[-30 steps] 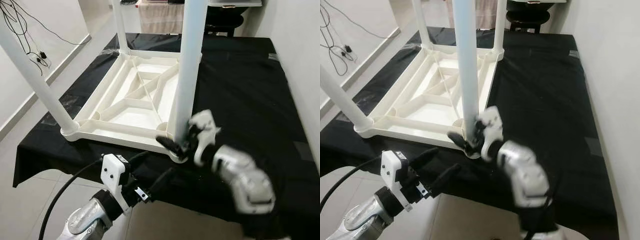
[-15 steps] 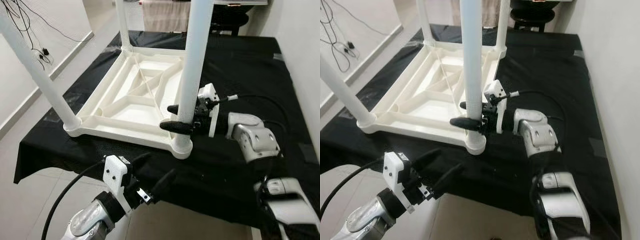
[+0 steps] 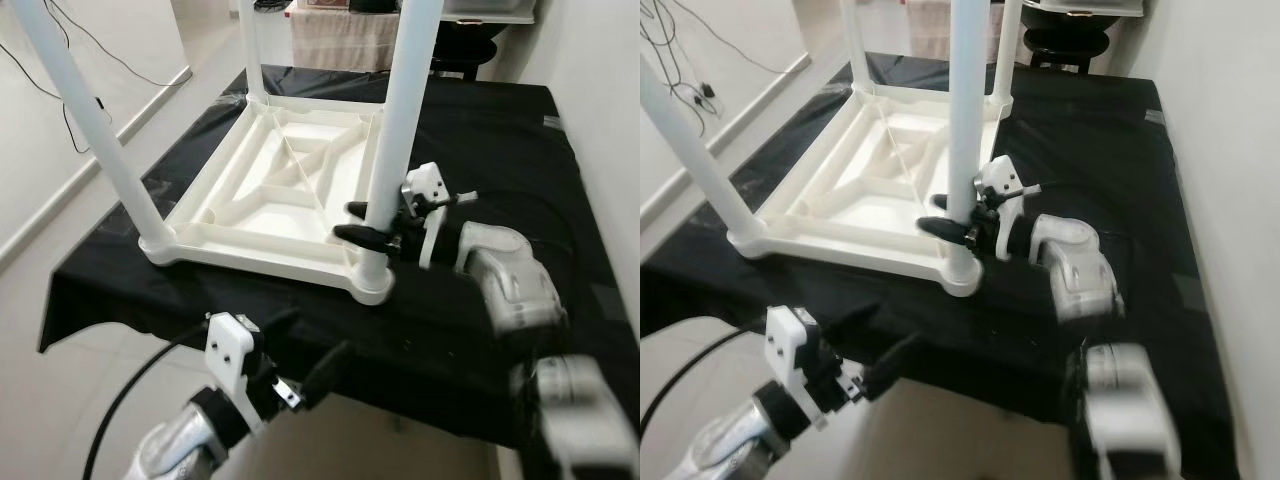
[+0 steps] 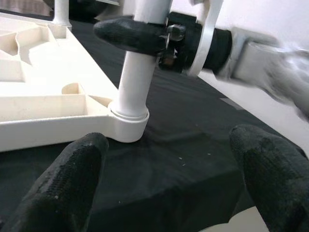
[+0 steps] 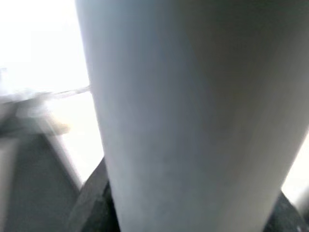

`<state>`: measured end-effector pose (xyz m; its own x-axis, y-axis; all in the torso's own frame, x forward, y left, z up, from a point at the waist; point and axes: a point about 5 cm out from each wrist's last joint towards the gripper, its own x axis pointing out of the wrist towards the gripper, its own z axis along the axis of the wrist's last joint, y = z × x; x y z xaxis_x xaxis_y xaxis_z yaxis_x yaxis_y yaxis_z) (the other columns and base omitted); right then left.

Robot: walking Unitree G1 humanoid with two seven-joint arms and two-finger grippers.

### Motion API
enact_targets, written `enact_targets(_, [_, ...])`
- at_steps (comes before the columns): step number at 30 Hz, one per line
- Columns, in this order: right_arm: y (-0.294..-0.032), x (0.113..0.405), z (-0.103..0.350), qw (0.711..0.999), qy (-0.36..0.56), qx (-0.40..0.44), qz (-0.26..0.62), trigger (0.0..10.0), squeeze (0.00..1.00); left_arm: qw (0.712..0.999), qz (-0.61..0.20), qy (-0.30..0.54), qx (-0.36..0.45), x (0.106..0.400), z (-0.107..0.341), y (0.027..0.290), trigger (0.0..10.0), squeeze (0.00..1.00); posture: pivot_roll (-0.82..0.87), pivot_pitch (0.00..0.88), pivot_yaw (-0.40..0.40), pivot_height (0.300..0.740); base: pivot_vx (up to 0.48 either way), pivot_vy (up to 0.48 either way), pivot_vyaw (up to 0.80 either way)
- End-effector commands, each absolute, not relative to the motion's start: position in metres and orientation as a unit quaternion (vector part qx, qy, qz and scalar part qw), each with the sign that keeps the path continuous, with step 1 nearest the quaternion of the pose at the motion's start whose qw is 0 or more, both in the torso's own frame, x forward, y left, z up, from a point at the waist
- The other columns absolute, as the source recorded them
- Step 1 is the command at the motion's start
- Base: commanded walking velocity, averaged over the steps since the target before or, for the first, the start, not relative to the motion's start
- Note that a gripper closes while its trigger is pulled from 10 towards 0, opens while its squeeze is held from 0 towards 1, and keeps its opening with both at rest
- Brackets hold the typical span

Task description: Building children table

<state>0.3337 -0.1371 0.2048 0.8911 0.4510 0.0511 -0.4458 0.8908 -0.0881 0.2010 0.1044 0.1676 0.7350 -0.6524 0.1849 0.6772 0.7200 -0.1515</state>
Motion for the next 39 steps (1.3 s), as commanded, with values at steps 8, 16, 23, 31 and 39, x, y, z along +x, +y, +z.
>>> enact_targets(8, [-0.119,0.295,0.159,0.979,0.073,-0.075,0.173,0.0,0.00,0.926,-0.359,-0.057,-0.100,0.205,0.166,0.109,10.0,0.00,0.01,0.170,0.009,0.740,0.000,0.000,0.00])
enact_targets(16, [-0.102,0.300,0.170,0.982,0.046,-0.022,0.181,10.0,1.00,0.932,-0.345,-0.061,-0.098,0.207,0.165,0.111,10.0,0.00,0.00,0.153,0.016,0.740,0.000,0.000,0.00])
enact_targets(23, [-0.096,0.290,0.189,0.973,0.010,0.043,0.225,10.0,1.00,0.932,-0.343,-0.057,-0.098,0.208,0.163,0.114,10.0,0.00,-0.01,0.142,0.030,0.740,0.000,0.000,0.00])
enact_targets(31, [-0.103,0.275,0.189,0.949,-0.008,-0.009,0.314,10.0,0.92,0.951,-0.290,-0.057,-0.094,0.214,0.166,0.123,10.0,0.00,-0.01,0.134,0.031,0.740,0.000,0.000,0.00])
enact_targets(39, [-0.159,0.274,0.173,0.977,0.028,-0.058,0.202,10.0,0.00,0.974,-0.209,-0.061,-0.063,0.224,0.171,0.140,10.0,0.00,-0.03,0.131,0.040,0.740,0.000,0.000,0.00])
